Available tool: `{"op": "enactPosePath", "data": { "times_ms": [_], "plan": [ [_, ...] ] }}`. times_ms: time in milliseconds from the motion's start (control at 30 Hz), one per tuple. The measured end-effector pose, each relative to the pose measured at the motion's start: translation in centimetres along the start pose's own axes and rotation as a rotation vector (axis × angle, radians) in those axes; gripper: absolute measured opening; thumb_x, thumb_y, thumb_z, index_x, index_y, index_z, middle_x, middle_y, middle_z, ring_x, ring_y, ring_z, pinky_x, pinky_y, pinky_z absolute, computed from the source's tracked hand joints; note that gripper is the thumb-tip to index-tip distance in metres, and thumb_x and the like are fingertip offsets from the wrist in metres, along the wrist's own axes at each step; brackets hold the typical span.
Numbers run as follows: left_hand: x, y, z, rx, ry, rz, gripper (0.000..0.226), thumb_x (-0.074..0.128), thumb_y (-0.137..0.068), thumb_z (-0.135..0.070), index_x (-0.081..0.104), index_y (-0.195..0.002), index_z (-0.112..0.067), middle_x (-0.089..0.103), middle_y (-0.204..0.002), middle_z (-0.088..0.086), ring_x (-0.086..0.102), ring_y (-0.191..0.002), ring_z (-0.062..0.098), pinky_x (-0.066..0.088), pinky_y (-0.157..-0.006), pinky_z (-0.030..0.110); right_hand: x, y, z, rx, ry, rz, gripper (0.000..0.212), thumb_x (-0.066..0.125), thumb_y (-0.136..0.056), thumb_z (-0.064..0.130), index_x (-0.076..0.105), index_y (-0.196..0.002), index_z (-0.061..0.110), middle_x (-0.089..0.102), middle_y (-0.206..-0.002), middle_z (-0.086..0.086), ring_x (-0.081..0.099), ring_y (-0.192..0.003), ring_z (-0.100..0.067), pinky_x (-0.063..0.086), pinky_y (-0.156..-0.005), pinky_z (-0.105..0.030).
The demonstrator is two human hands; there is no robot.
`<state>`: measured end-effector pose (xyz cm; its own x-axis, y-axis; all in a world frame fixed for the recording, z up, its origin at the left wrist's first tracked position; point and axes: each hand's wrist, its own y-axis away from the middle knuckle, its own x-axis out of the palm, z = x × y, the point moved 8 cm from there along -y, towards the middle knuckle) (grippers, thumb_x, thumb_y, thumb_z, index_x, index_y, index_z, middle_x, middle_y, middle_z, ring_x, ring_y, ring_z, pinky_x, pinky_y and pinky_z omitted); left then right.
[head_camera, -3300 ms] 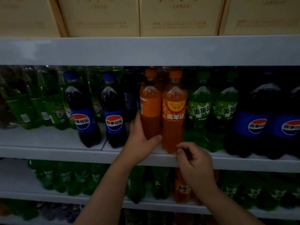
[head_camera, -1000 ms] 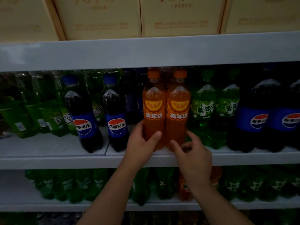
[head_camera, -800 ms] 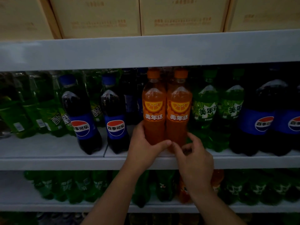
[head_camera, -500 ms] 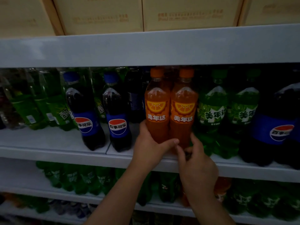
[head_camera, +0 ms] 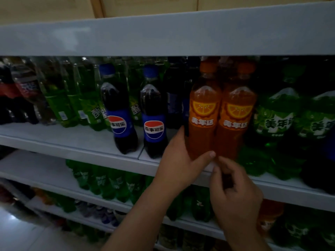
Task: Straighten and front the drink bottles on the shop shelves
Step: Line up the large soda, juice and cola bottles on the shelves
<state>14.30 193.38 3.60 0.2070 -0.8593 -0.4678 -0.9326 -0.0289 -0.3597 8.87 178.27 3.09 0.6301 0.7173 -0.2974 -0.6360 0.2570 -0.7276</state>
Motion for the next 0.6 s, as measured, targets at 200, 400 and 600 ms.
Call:
{"op": "enactPosePath", "data": {
  "times_ms": [200, 400, 600],
  "plan": [
    [-15.4, 6.1, 3.3, 0.168, -0.255, -0.614, 0.027, 0.059, -0.081, -0.044, 0.052, -0.108, -0.042, 0.054, -0.09, -0.025, 0.059, -0.085, -0.004, 0.048, -0.064, 0.009, 8.4, 1.6, 5.0, 0.062, -0.125, 0.331, 0.038, 0.06, -0.087, 0.041, 0.057, -0.12, 0.023, 0.051, -0.1, 0.018, 0.051, -0.088, 0.003, 0.042, -0.074, -0.008],
    [-18.5, -1.2, 11.3, -0.134, 0.127, -0.117, 0.082, 0.079, -0.075, -0.029, 0.034, -0.144, -0.032, 0.052, -0.13, -0.019, 0.053, -0.113, -0.003, 0.047, -0.095, 0.026, 14.6, 0.6, 7.0, 0.265, -0.147, 0.338, 0.081, 0.074, -0.077, 0.042, 0.029, -0.143, 0.031, 0.042, -0.137, 0.012, 0.039, -0.124, -0.004, 0.038, -0.1, -0.026],
    [-15.7, -3.5, 10.8, 0.011, 0.178, 0.105, 0.057, 0.081, -0.072, -0.03, 0.047, -0.112, -0.054, 0.057, -0.105, -0.037, 0.054, -0.099, -0.019, 0.044, -0.074, 0.004, 14.3, 0.4, 7.0, 0.304, -0.112, 0.209, 0.074, 0.076, -0.077, 0.027, 0.036, -0.138, 0.037, 0.053, -0.124, 0.019, 0.047, -0.113, 0.001, 0.038, -0.09, -0.019]
  ]
}}
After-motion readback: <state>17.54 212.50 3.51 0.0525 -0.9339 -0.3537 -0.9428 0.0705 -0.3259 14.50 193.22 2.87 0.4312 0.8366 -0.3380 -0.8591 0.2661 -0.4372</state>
